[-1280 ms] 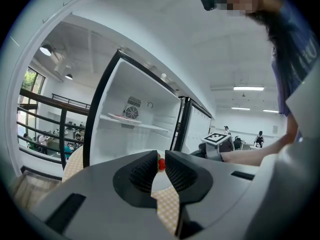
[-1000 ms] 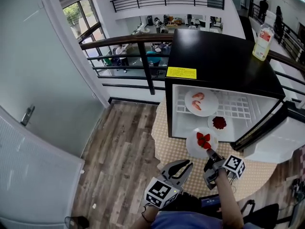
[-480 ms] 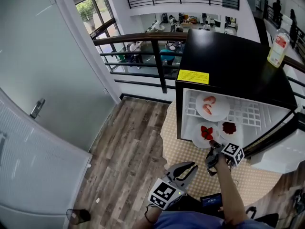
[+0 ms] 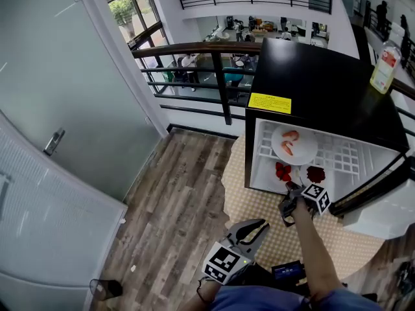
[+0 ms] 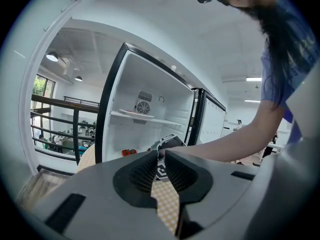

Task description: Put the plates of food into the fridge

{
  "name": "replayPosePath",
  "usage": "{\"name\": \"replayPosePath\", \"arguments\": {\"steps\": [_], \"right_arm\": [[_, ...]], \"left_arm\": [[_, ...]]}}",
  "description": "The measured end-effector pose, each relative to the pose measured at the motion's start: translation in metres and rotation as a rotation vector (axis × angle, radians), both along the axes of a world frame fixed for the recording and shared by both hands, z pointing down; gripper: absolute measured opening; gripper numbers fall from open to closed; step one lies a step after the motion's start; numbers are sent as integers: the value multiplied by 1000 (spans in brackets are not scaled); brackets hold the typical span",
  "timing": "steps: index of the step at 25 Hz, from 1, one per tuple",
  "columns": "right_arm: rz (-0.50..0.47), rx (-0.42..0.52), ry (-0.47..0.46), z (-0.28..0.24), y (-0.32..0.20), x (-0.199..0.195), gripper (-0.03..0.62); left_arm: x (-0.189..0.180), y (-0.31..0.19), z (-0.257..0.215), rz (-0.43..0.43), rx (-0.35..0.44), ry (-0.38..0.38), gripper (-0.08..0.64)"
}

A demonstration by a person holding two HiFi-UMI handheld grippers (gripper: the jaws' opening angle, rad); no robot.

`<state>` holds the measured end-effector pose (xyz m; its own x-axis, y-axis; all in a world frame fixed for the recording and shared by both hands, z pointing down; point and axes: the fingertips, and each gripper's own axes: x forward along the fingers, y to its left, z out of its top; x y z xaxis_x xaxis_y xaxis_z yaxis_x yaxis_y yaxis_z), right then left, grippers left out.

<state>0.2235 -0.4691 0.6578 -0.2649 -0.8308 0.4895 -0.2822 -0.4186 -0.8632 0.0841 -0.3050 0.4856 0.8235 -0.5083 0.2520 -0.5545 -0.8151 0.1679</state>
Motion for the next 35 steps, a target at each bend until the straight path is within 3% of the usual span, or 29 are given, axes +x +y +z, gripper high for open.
{"name": "replayPosePath", "arguments": {"steps": [16,22,27,30,35], "right_arm": [[-110,17,264,-5,-41,7,37],[-256,-13,495,-3,-41,7,96],[-328,-30,618,-6,-39,-1,170],[-344,-59,695,-7,-36,0,235],[-339,-41,759,-18,-29,5,242]], "left_arm": [[-21,7,1,-48,-6,-10,44],[-27,8,0,-64,1,-9,44],[-30,9,1,-67,5,-16,44],[-31,11,1,-66,8,-20,44],[-34,13,0,-61,8,-19,44]]}}
